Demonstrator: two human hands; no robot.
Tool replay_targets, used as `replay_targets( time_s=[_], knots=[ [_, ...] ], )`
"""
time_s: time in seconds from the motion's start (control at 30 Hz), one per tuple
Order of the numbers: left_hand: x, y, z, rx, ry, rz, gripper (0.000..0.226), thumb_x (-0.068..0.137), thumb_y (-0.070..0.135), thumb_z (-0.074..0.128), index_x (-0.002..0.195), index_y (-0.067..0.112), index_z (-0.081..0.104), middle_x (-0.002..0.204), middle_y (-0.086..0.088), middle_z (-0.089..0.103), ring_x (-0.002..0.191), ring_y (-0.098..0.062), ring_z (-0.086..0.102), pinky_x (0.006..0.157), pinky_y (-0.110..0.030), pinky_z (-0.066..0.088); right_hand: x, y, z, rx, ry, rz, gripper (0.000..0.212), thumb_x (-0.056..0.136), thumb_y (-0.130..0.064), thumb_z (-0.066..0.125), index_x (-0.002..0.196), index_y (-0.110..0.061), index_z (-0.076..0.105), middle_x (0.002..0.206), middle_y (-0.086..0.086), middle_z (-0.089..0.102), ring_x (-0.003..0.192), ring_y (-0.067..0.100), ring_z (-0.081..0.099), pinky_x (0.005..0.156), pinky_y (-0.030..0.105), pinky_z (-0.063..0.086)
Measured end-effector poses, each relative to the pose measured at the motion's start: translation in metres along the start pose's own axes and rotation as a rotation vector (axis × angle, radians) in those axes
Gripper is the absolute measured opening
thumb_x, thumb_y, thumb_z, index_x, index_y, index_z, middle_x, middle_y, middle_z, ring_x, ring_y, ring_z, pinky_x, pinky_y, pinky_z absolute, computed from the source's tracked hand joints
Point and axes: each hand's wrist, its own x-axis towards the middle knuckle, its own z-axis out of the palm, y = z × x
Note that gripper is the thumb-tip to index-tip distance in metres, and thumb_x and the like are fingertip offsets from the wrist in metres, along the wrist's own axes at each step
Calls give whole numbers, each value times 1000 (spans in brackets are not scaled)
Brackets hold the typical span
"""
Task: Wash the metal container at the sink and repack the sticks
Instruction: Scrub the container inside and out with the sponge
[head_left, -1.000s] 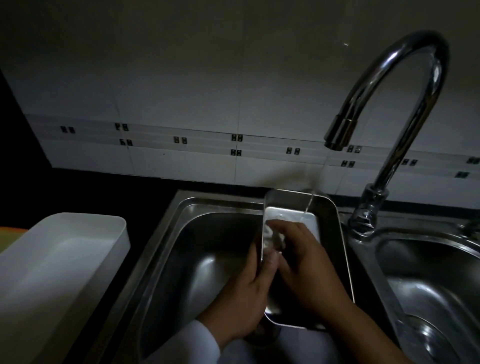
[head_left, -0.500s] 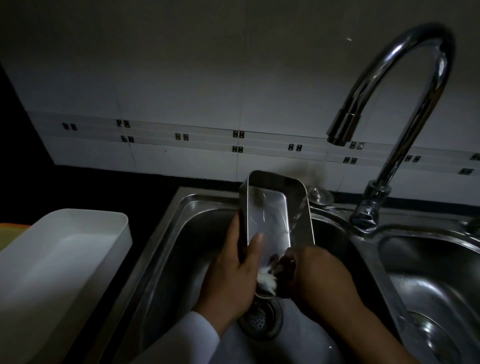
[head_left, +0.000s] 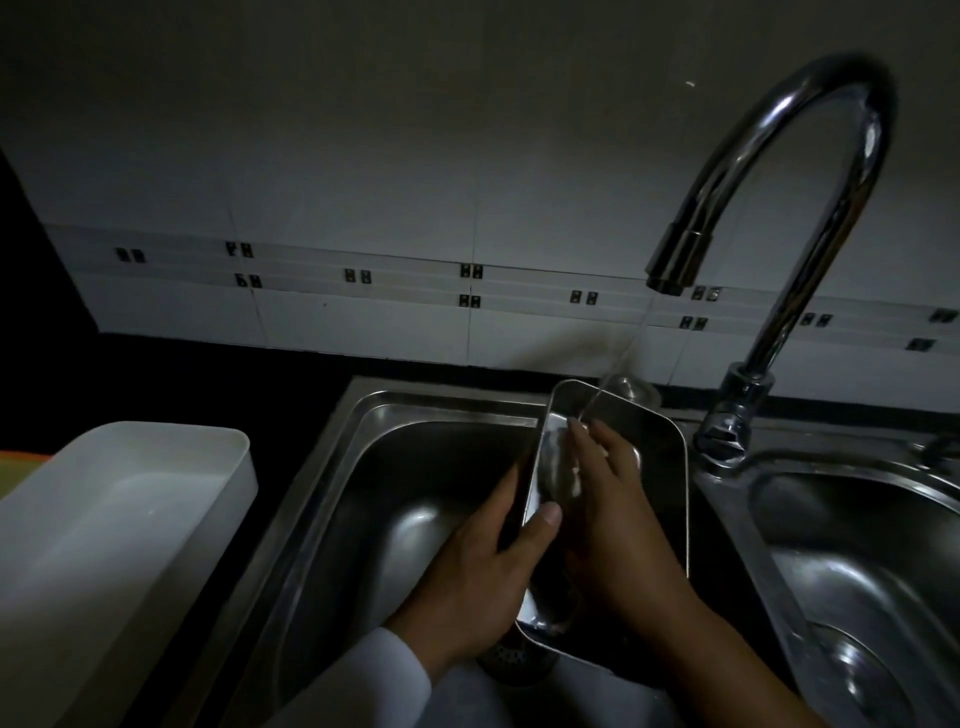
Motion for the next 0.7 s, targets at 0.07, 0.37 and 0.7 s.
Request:
replay_targets(
  time_s=[0.07,0.37,0.7],
  knots=[
    [-1,0,0,15,-6,21,50,105,45,55,148,65,39,143,37,57,134,17,50,116,-21,41,0,-3,0,82,70,-59,84,77,0,76,148,-28,43,156,-4,29,140,12,41,108,19,40],
    [2,0,-8,13,281,64,63,96,66,52,151,70,23,154,16,54,136,-9,58,109,-46,54,-14,-10,3,-231,-41,-138,54,84,-54,68,134,-48,47,114,-19,57,104,5,61,88,31,55],
    [-3,6,-6,132,404,164,63,99,68,38,157,63,16,156,21,50,134,5,53,113,-36,50,-18,-21,2,-252,-63,2,32,92,-51,57,120,-41,46,110,-8,70,98,10,68,83,33,58]
  ],
)
